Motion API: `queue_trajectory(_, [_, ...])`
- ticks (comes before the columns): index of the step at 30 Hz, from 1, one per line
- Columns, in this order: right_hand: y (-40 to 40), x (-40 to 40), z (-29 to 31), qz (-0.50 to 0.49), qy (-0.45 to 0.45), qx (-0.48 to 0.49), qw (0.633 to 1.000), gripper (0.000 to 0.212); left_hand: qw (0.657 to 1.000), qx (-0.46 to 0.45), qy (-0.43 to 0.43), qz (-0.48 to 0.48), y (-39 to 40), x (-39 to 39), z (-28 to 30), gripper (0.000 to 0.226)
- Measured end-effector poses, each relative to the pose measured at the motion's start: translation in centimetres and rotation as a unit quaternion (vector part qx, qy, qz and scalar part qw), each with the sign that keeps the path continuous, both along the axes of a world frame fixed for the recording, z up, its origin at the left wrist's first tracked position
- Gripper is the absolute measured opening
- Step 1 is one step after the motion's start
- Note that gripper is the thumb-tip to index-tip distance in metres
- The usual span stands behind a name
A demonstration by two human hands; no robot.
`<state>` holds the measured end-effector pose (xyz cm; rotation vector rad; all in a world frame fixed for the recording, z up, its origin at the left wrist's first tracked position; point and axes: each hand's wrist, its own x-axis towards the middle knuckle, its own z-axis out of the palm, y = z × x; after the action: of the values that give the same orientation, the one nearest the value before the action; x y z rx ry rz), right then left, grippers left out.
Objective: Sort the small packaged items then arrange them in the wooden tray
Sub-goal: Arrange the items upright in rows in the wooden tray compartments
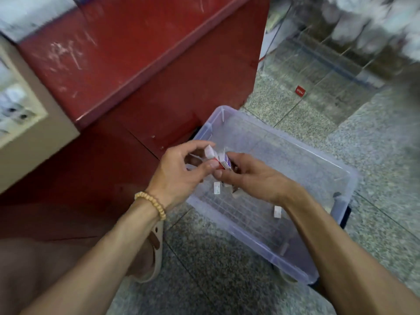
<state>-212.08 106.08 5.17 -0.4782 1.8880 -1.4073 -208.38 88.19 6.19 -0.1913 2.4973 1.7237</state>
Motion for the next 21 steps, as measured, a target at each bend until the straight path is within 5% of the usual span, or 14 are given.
queue_trajectory(8, [-3.9,3.0,6.7,-0.080,0.009,-0.089,0.993,0.012,0.993,0.098,0.048,0.033,-3.8,3.5,6.8,0.030])
queue_trajectory(21, [-13.9,7.8,14.3,-0.119,-0.025,-0.154,0.981,0.011,0.977,0.101,0.065,0.175,-12.0,9.8,15.0,0.032])
